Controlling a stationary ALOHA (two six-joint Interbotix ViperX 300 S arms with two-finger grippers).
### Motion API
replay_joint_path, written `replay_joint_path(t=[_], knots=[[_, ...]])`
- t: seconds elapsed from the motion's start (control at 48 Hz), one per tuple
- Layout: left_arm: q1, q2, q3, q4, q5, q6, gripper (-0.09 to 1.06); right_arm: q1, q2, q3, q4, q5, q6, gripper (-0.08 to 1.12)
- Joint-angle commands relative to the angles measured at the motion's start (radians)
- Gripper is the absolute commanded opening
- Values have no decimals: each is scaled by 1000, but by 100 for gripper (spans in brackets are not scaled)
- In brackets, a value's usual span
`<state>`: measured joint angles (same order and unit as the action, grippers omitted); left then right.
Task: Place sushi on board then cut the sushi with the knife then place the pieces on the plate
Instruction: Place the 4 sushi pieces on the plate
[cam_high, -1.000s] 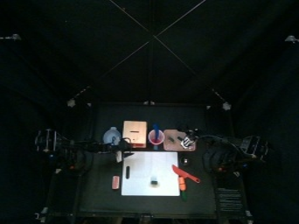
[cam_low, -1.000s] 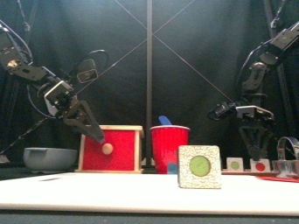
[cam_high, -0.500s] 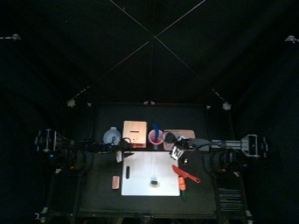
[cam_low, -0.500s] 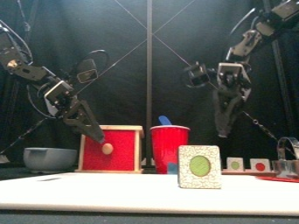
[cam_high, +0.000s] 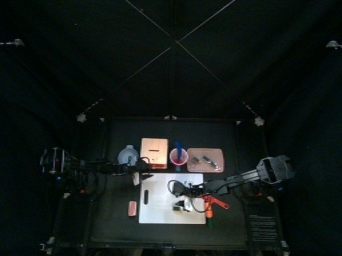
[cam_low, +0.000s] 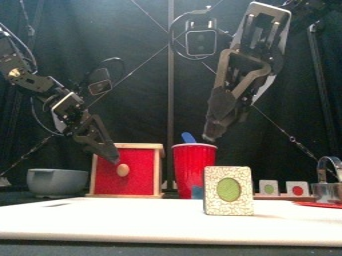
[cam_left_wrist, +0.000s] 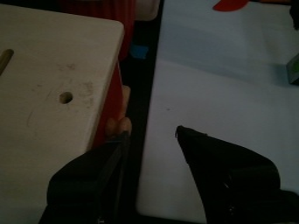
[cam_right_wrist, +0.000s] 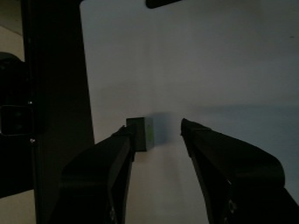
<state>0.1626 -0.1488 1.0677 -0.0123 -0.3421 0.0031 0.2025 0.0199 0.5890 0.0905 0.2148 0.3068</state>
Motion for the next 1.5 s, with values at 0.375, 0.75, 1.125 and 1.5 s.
replay_joint_path(t=[0.375,0.75,1.125,1.5], knots=[[-2,-5,-9,-2,25,2,85,46,89,-81,72,20,-2,81],[-2,-5,-11,0,23,3,85,38,163,-100,67,20,0,77],[-2,-5,-14,0,25,6,84,-20,25,-48,57,98,-2,52],[-3,-5,-20,2,23,6,84,-396,-316,135,-57,301,2,53]])
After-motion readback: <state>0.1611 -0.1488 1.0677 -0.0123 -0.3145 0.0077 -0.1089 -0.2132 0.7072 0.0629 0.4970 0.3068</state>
